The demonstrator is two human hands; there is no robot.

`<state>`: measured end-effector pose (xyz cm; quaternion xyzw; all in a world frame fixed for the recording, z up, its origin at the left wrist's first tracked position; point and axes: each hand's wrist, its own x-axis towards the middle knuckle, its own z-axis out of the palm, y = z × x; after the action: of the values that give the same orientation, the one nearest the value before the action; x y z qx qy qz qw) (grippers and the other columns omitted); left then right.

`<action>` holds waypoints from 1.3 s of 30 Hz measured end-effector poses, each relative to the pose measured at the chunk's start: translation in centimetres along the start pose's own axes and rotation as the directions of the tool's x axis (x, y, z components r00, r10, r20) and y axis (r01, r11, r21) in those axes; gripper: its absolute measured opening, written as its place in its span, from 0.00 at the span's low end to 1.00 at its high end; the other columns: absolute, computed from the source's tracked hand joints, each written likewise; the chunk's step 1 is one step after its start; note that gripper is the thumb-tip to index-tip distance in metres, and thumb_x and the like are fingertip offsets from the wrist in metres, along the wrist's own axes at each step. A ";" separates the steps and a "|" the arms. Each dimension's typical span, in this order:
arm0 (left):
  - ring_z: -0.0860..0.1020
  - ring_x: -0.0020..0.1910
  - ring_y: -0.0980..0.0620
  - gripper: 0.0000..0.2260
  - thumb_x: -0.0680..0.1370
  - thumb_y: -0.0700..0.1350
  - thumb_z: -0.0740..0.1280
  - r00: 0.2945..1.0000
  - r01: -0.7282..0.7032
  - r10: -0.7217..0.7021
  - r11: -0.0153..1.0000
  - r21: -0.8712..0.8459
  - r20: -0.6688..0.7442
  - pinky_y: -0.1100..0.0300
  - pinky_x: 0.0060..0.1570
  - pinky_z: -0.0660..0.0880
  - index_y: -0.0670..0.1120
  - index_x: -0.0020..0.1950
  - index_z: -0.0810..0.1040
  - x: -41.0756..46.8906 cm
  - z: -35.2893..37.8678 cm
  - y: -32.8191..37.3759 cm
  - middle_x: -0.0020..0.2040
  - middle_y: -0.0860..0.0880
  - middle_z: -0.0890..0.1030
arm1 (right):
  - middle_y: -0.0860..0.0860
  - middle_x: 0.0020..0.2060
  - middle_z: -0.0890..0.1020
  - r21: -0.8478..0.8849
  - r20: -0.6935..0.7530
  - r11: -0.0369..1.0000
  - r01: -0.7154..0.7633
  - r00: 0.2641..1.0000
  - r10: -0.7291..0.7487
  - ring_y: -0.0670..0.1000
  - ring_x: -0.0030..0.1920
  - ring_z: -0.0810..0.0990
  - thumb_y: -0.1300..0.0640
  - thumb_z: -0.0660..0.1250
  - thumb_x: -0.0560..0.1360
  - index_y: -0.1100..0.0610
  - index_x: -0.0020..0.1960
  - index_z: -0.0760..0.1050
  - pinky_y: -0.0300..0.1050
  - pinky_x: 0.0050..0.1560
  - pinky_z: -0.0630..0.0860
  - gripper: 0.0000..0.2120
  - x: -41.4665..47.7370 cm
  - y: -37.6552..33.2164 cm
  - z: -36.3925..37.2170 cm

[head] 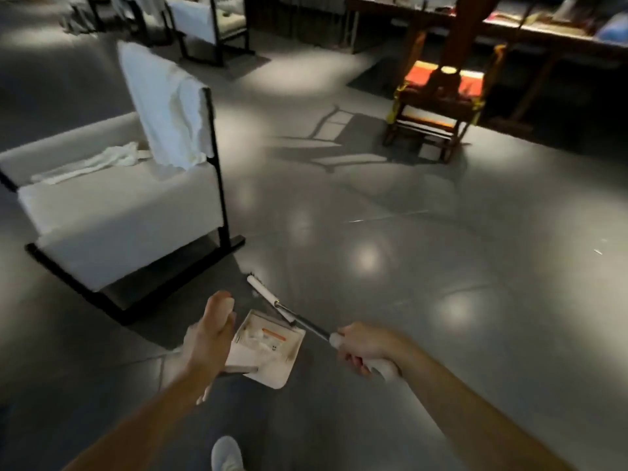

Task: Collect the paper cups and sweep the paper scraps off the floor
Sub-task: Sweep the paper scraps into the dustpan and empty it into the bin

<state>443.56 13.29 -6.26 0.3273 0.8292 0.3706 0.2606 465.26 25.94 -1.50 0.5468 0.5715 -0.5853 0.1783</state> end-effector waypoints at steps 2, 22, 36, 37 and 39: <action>0.76 0.39 0.49 0.03 0.80 0.55 0.57 0.996 -0.049 0.048 0.999 0.012 0.077 0.53 0.38 0.72 0.62 0.47 0.68 -0.1 3.9 3.4 0.42 0.50 0.76 | 0.50 0.20 0.69 0.107 -0.030 0.994 -0.037 0.999 0.040 0.42 0.15 0.66 0.67 0.59 0.76 0.58 0.40 0.70 0.31 0.19 0.63 0.08 -1.8 3.6 -3.3; 0.76 0.48 0.47 0.09 0.80 0.47 0.60 0.517 -0.635 0.605 0.745 -0.203 0.606 0.53 0.50 0.71 0.62 0.54 0.66 4.5 43.9 28.9 0.48 0.58 0.74 | 0.53 0.32 0.74 0.625 -0.416 0.776 -0.086 0.804 0.424 0.49 0.33 0.72 0.62 0.64 0.75 0.62 0.54 0.76 0.42 0.41 0.70 0.09 -8.3 26.8 -31.3; 0.74 0.31 0.45 0.08 0.80 0.49 0.62 0.399 -0.732 0.584 0.667 -0.137 0.707 0.56 0.33 0.68 0.60 0.56 0.68 10.3 71.3 51.8 0.33 0.49 0.74 | 0.52 0.24 0.73 0.841 -0.379 0.539 0.052 0.767 0.517 0.46 0.22 0.70 0.64 0.62 0.76 0.63 0.58 0.75 0.35 0.23 0.68 0.11 -6.4 37.8 -60.5; 0.74 0.31 0.44 0.08 0.79 0.49 0.62 0.408 -0.732 0.584 0.669 -0.131 0.702 0.56 0.34 0.68 0.60 0.57 0.69 10.7 73.6 53.4 0.33 0.50 0.73 | 0.52 0.23 0.73 0.843 -0.381 0.535 0.054 0.763 0.523 0.46 0.22 0.70 0.64 0.62 0.76 0.63 0.56 0.76 0.35 0.23 0.68 0.10 -6.0 39.0 -63.2; 0.76 0.34 0.41 0.09 0.79 0.47 0.63 0.418 -0.733 0.594 0.668 -0.132 0.687 0.55 0.37 0.70 0.57 0.59 0.71 11.5 78.1 56.9 0.35 0.50 0.74 | 0.52 0.22 0.73 0.859 -0.369 0.509 0.059 0.760 0.534 0.46 0.21 0.70 0.64 0.63 0.76 0.63 0.54 0.76 0.35 0.23 0.68 0.09 -5.2 41.5 -68.8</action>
<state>508.64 85.54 -9.74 0.7628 0.5038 0.2152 0.3435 531.66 71.50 0.46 0.7946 0.1619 -0.5471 -0.2078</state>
